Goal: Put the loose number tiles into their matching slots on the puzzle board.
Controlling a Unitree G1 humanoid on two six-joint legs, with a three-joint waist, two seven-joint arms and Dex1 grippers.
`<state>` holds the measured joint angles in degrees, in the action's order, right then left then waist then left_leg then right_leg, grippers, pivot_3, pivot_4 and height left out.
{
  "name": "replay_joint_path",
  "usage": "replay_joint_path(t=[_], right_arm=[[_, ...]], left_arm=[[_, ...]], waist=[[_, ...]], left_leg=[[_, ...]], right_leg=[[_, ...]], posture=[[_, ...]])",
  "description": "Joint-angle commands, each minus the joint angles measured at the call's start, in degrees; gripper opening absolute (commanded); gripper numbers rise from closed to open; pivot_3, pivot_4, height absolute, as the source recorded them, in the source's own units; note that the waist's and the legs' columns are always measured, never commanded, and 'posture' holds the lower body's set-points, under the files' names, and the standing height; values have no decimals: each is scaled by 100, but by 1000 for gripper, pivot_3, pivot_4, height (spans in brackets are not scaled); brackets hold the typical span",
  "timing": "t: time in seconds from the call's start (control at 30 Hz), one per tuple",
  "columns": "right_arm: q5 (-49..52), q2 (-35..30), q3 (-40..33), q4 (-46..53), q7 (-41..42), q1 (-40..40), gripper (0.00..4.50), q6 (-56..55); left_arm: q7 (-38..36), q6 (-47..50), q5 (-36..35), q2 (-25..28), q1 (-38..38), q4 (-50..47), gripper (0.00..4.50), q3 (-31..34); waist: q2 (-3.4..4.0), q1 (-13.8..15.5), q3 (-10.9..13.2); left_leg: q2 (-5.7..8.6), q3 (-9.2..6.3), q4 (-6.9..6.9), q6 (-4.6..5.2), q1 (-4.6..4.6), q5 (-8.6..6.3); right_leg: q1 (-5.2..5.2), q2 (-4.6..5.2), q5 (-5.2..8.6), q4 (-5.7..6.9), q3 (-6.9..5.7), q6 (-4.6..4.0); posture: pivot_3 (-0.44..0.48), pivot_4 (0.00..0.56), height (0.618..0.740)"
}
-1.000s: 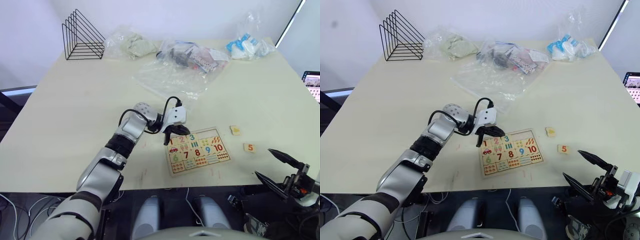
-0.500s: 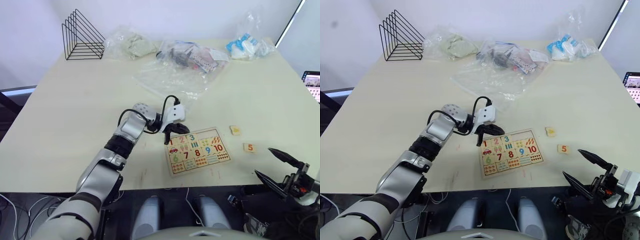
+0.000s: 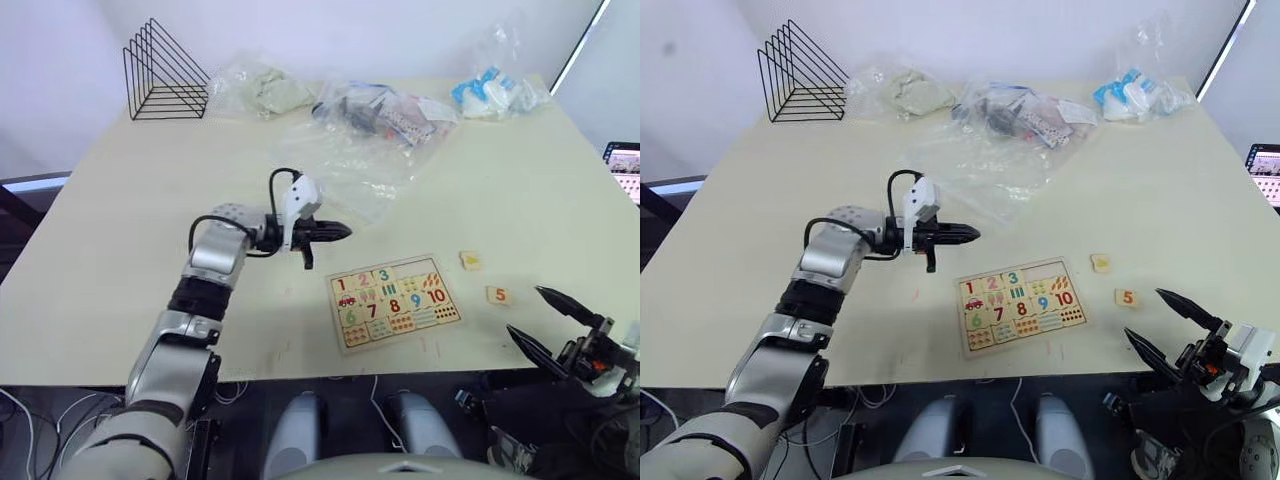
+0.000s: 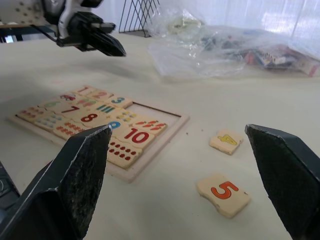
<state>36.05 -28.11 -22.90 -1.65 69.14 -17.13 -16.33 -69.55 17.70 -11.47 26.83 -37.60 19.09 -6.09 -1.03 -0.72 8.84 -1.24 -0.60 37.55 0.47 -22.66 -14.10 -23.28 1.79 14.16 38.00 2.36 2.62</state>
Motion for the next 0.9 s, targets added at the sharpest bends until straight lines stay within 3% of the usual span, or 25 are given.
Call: replay_joint_path(t=[0.03,0.27,0.3,0.33,0.6,0.9], right_arm=[[-115,-102,-46,-52,-236,74,4500,128],[-336,-155,-43,-220,-488,257,4500,182],[-345,-179,-55,-242,-489,253,4500,187],[-340,-204,-80,-244,-518,249,4500,235],[-273,-344,-216,-405,-570,299,4500,447],[-36,-637,-405,-840,-124,435,4500,619]], left_arm=[[194,-289,-257,158,297,-534,88,433],[658,-201,-504,724,1730,-1517,88,1111],[828,-151,-536,739,1885,-1640,576,1217],[963,-138,-601,776,2162,-1843,787,1385],[1658,-446,-992,551,3927,-2703,4303,2324],[1804,-904,-1477,324,5257,-3269,4411,2977]], waist=[[0,8,0],[4,-18,-2],[4,4,-2],[2,20,-1],[4,7,-2],[3,12,-2]], left_leg=[[0,0,0,0,0,0],[-7,4,-5,0,8,0],[-5,5,-5,0,8,0],[-5,3,-5,0,7,0],[-10,6,-8,1,7,0],[-9,8,-9,1,9,-1]], right_leg=[[0,1,0,1,0,-1],[-1,0,0,3,8,-2],[0,1,0,2,6,-2],[0,2,0,2,3,-2],[1,15,0,-1,3,-1],[2,14,1,-3,2,-4]], posture=[[0,150,740],[0,150,740],[0,150,740],[0,150,740],[0,150,740],[0,150,740]])
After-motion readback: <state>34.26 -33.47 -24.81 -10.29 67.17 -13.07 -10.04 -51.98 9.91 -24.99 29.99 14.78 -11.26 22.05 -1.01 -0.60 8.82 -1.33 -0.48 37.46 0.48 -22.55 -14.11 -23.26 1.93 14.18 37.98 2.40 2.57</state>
